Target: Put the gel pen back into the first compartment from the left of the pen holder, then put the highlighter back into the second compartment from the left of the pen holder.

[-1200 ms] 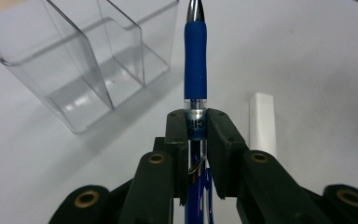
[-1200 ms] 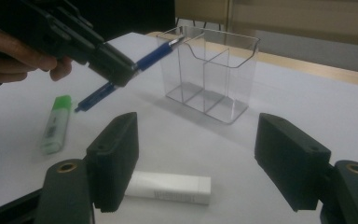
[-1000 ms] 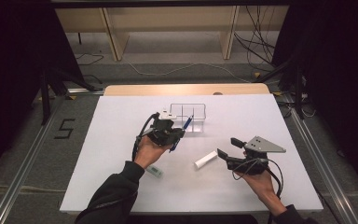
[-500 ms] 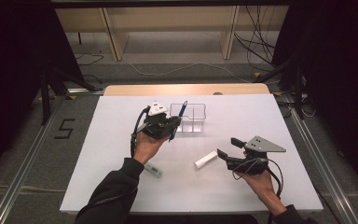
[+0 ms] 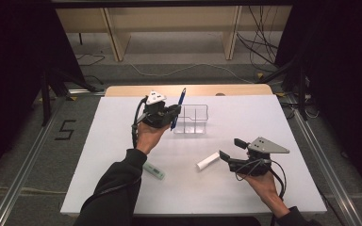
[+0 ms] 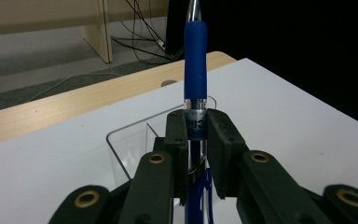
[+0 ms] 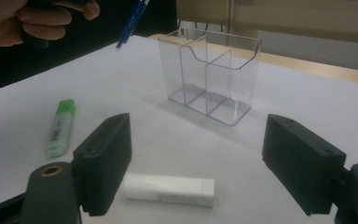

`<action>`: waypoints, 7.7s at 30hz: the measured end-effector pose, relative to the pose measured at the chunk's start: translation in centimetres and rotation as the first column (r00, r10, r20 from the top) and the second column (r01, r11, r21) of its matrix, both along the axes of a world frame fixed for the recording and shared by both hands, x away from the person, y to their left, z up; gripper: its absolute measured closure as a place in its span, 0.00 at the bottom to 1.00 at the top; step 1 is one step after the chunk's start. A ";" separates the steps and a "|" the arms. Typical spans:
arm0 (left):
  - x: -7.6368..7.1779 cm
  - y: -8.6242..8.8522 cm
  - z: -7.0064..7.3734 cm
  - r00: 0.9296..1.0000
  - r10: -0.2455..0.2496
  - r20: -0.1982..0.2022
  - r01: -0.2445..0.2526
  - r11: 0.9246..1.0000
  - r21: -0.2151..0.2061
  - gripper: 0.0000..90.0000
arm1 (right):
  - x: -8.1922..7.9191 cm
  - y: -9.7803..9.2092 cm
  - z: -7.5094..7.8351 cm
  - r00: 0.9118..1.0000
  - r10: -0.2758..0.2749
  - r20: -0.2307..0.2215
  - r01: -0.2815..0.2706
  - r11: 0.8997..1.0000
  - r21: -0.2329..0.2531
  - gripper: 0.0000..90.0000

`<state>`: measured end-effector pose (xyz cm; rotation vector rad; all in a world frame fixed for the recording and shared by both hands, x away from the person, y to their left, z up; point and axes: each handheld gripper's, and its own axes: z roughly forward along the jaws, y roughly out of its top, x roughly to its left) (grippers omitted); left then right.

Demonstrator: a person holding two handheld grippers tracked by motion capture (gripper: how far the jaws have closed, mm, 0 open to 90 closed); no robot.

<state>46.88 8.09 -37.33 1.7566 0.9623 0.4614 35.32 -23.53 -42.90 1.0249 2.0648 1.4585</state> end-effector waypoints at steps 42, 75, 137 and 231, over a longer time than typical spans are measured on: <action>5.3 -2.2 -1.4 0.989 0.121 0.081 -0.119 0.992 -0.035 0.87 | -0.1 0.2 0.0 1.000 0.026 -0.002 -0.026 1.000 0.005 0.27; 5.1 -1.1 -3.3 0.991 0.136 0.005 -0.136 0.989 -0.054 0.69 | -0.1 0.3 -0.1 1.000 0.029 -0.005 -0.029 1.000 -0.002 0.27; -4.4 5.5 -3.1 0.926 -0.256 -0.277 0.349 0.861 0.370 0.20 | -0.4 0.9 -0.1 0.999 0.041 -0.007 -0.041 0.999 -0.023 0.27; -5.2 5.3 -8.9 0.794 -0.338 -0.506 0.604 0.534 0.592 0.25 | -0.4 1.2 -0.5 0.998 0.059 -0.023 -0.060 0.997 -0.044 0.27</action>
